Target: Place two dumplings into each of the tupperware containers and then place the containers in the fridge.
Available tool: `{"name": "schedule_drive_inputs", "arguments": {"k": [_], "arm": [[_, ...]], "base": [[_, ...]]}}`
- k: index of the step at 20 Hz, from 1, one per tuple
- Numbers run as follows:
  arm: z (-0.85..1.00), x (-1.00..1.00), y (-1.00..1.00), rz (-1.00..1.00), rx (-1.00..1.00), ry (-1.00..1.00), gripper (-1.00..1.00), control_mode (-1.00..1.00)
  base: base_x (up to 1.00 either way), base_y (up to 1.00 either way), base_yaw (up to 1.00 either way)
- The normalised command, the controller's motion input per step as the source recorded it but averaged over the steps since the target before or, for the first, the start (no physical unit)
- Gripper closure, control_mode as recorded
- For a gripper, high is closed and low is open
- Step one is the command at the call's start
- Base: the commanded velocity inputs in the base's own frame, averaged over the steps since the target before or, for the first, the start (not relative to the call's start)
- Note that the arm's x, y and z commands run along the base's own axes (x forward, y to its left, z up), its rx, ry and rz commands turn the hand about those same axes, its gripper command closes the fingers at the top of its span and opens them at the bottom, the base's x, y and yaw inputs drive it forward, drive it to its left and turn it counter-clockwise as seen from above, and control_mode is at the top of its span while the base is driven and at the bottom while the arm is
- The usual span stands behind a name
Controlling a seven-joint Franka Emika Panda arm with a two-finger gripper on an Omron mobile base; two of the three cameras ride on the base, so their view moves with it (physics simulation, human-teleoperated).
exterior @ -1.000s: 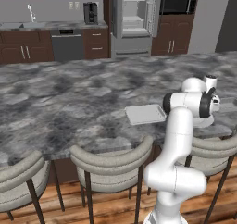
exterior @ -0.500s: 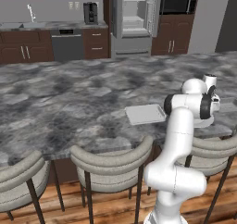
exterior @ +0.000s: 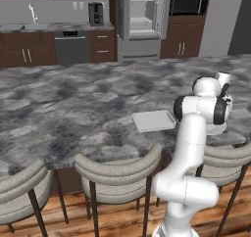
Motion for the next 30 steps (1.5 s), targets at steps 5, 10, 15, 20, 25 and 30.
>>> {"name": "schedule_drive_inputs", "arguments": {"k": [5,10,15,20,25,30], "arm": [[0.30,-0.15,1.00,0.06,-0.06,-0.02,1.00,-1.00],[0.00,0.08,1.00,0.13,-0.04,0.00,1.00,-1.00],[0.20,0.31,1.00,0.16,0.01,0.00,1.00,-1.00],[0.09,0.07,0.99,0.14,0.07,0.00,1.00,-1.00],[-0.04,0.46,0.60,0.04,0.09,0.00,1.00,-1.00],[-0.18,0.79,0.00,0.00,0.05,0.03,1.00,-1.00]], "base": [[0.00,0.00,0.00],[0.00,0.00,0.00],[0.00,0.00,0.00],[0.00,0.00,0.00],[0.00,0.00,0.00],[0.00,0.00,0.00]]}}
